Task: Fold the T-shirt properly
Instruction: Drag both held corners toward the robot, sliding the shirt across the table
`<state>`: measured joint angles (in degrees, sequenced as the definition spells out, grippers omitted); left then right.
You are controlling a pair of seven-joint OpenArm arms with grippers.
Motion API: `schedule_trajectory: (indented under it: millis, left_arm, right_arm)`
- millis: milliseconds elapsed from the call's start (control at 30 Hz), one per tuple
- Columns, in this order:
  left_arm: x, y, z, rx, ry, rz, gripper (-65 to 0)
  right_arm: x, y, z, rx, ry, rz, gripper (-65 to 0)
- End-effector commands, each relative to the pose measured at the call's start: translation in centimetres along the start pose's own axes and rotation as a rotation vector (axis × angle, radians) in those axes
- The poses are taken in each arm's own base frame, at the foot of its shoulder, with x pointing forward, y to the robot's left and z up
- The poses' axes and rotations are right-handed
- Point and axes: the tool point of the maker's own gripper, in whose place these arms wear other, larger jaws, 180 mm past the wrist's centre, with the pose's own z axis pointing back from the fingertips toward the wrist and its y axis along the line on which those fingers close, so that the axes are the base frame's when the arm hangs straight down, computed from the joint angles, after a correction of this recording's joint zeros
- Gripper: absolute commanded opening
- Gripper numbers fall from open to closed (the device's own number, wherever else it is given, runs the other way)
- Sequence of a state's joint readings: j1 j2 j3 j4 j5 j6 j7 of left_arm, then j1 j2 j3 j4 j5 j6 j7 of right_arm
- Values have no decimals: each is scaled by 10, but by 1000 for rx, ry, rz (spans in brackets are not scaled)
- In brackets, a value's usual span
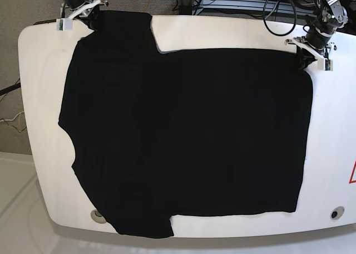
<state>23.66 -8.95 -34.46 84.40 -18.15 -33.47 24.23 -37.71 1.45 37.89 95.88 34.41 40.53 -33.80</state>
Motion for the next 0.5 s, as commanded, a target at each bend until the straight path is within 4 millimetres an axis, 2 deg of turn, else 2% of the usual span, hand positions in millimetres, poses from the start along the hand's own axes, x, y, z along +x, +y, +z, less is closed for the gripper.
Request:
schedule_trajectory:
  millis: [0, 267, 467]
  left_arm:
    - [-41, 14, 3, 70, 201, -39, -631]
    - [-22, 8, -9, 58, 157, -40, -631]
    - [-9, 6, -15, 56, 129, -36, -631]
  right_arm:
    - [11, 7, 2, -7, -17, 38, -650]
    - [52, 33, 4, 25, -123, 113, -650]
    - [73, 52, 2, 45, -194, 129, -650]
